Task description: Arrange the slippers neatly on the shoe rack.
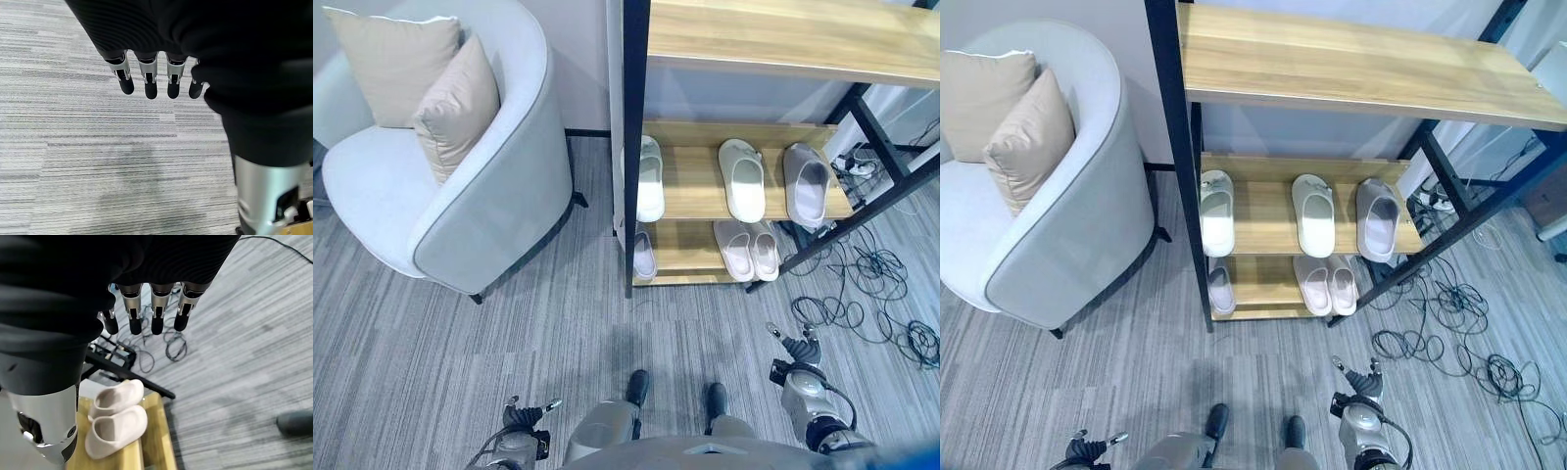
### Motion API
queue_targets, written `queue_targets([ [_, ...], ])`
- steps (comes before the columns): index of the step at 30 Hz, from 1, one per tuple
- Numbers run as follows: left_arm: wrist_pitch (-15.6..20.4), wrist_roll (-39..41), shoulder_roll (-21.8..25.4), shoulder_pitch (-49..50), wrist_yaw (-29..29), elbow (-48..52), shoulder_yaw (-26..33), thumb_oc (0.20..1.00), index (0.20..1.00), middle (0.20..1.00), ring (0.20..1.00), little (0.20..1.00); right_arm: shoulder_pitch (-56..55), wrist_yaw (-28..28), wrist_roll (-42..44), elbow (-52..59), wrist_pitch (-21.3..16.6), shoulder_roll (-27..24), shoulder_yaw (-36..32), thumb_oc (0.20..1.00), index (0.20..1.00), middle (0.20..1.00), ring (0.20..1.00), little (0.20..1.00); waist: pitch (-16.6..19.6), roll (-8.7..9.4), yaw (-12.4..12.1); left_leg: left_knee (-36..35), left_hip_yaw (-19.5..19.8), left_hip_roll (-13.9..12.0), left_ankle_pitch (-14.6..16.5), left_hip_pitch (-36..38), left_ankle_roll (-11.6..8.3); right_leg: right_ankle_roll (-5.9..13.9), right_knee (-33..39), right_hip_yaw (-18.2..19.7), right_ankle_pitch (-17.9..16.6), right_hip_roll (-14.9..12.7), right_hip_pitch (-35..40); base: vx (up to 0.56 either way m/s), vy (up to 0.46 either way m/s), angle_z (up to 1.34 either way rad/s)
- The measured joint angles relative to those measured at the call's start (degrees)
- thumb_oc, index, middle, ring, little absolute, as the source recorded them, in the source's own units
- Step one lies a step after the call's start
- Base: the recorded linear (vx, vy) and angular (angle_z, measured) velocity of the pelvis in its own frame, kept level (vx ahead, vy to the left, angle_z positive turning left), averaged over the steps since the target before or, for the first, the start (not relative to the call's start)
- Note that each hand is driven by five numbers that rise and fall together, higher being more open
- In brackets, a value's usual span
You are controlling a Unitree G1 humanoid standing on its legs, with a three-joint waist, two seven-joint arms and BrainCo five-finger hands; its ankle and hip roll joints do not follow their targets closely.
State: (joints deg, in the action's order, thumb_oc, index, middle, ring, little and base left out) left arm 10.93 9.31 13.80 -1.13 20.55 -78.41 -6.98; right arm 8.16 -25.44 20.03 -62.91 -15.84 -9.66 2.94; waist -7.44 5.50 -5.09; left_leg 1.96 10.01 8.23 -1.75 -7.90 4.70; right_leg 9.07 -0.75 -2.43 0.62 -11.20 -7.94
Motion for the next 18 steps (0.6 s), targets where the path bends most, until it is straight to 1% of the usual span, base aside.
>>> queue_targets([
  [1,0.04,-0.89,0.07,1.18,0.66,0.92,0.19,1.000,1.000,1.000,1.000,1.000,0.06,-0.45,-0.04,0.77,-0.09,-0.17,-0.08,1.000,1.000,1.000,1.000,1.000,0.74,0.67,-0.64,-1.17,0.42,0.12,-0.12,0.03,-0.19,-0.25,0.51,-0.11,-0.14,0.85,-0.07,0.10,-0.179,0.34],
  [2,0.08,-1.53,-0.18,2.13,1.07,1.75,0.08,1.000,1.000,1.000,1.000,1.000,0.18,-1.07,-0.06,1.96,-0.32,-0.88,-0.21,1.000,1.000,1.000,1.000,1.000,1.73,1.42,-0.57,-2.09,1.25,-0.08,-0.73,0.13,-0.89,-1.50,2.16,-0.32,-1.95,1.34,0.02,0.07,-0.128,0.34],
  [3,0.23,-1.69,-0.44,2.46,1.11,2.63,-0.58,1.000,1.000,1.000,1.000,1.000,0.06,-1.61,-0.05,3.53,-0.95,-1.66,-0.34,1.000,1.000,1.000,1.000,1.000,1.91,1.47,-0.46,-2.49,2.39,-0.39,-0.98,-0.28,-1.26,-1.78,3.83,-1.42,-3.83,1.66,0.50,0.05,-0.093,0.42],
  [5,0.72,-2.02,-1.49,3.31,1.14,3.18,-2.64,1.000,1.000,1.000,1.000,1.000,0.79,-1.92,0.04,5.43,-1.81,-2.97,-0.74,1.000,1.000,1.000,1.000,1.000,2.04,0.94,-0.65,-3.30,3.89,-1.98,-1.66,-0.51,-2.58,-3.75,6.29,-3.24,-6.00,3.44,1.32,0.04,-0.087,0.29],
  [6,0.77,-2.04,-2.17,3.76,1.16,3.42,-3.02,1.000,1.000,1.000,1.000,1.000,1.98,-1.89,0.09,5.86,-2.19,-3.12,-0.67,1.000,1.000,1.000,1.000,1.000,2.08,0.41,-0.74,-3.10,4.65,-2.93,-1.59,-0.58,-2.87,-4.42,6.31,-3.45,-5.77,4.49,1.57,0.06,-0.101,0.10],
  [8,0.86,-2.10,-2.27,3.98,1.23,3.87,-3.78,1.000,1.000,1.000,1.000,1.000,3.12,-1.53,0.20,5.86,-2.43,-2.73,0.14,1.000,1.000,1.000,1.000,1.000,2.08,0.10,-0.87,-2.92,4.99,-4.68,-0.89,-0.18,-3.96,-5.94,6.14,-4.02,-5.36,6.31,2.06,0.05,-0.075,0.03],
  [10,0.99,-2.05,-2.25,3.13,1.23,3.96,-3.74,1.000,1.000,1.000,1.000,1.000,3.24,-0.84,1.85,6.29,-2.71,-2.68,0.52,1.000,1.000,1.000,1.000,1.000,2.23,-0.34,-0.60,-2.94,6.05,-5.62,-0.55,0.04,-4.65,-6.85,6.26,-4.82,-4.77,7.34,2.53,0.04,-0.053,0.13],
  [11,1.27,-2.00,-2.33,1.97,1.22,4.14,-3.73,1.000,1.000,1.000,1.000,1.000,3.25,-0.17,2.41,6.71,-2.71,-2.60,0.66,1.000,1.000,1.000,1.000,1.000,2.26,-0.44,-0.86,-3.01,6.30,-6.34,-0.36,0.08,-5.18,-7.26,6.31,-4.96,-4.57,8.06,2.59,0.04,-0.032,0.12],
  [14,1.31,-1.91,-2.33,1.20,1.22,5.23,-3.74,1.000,1.000,1.000,1.000,1.000,2.86,0.60,4.16,7.42,-3.36,-2.51,1.55,1.000,1.000,1.000,1.000,1.000,2.02,-0.80,-0.65,-3.98,6.48,-6.78,-0.69,0.99,-5.71,-7.55,6.34,-5.62,-4.40,8.27,3.23,0.00,-0.011,0.05],
  [16,1.50,-1.53,-2.31,-0.21,1.25,5.25,-3.72,1.000,1.000,1.000,1.000,1.000,1.98,2.22,5.70,7.40,-3.41,-1.16,2.48,1.000,1.000,1.000,1.000,1.000,1.86,-1.04,-0.67,-4.45,6.83,-6.83,-0.89,0.98,-5.95,-7.66,6.36,-6.20,-4.31,8.23,3.22,-0.01,-0.003,0.12],
  [17,1.81,-1.54,-2.51,-0.42,1.30,5.57,-4.08,1.000,1.000,1.000,1.000,1.000,0.96,3.22,6.47,7.43,-3.60,0.05,3.47,1.000,1.000,1.000,1.000,1.000,1.81,-1.17,-0.65,-4.77,6.85,-6.85,-1.14,1.02,-5.95,-7.74,6.37,-6.19,-4.25,8.19,3.08,0.00,0.000,0.00],
  [18,1.79,-1.56,-2.67,-0.48,1.62,5.70,-4.22,1.000,1.000,1.000,1.000,1.000,0.67,5.15,7.29,7.28,-3.80,1.18,6.55,1.000,1.000,1.000,1.000,1.000,1.80,-1.22,-0.67,-4.98,6.87,-6.85,-1.29,1.04,-5.95,-7.77,6.36,-6.18,-4.24,8.21,2.99,0.00,0.000,0.00],
])
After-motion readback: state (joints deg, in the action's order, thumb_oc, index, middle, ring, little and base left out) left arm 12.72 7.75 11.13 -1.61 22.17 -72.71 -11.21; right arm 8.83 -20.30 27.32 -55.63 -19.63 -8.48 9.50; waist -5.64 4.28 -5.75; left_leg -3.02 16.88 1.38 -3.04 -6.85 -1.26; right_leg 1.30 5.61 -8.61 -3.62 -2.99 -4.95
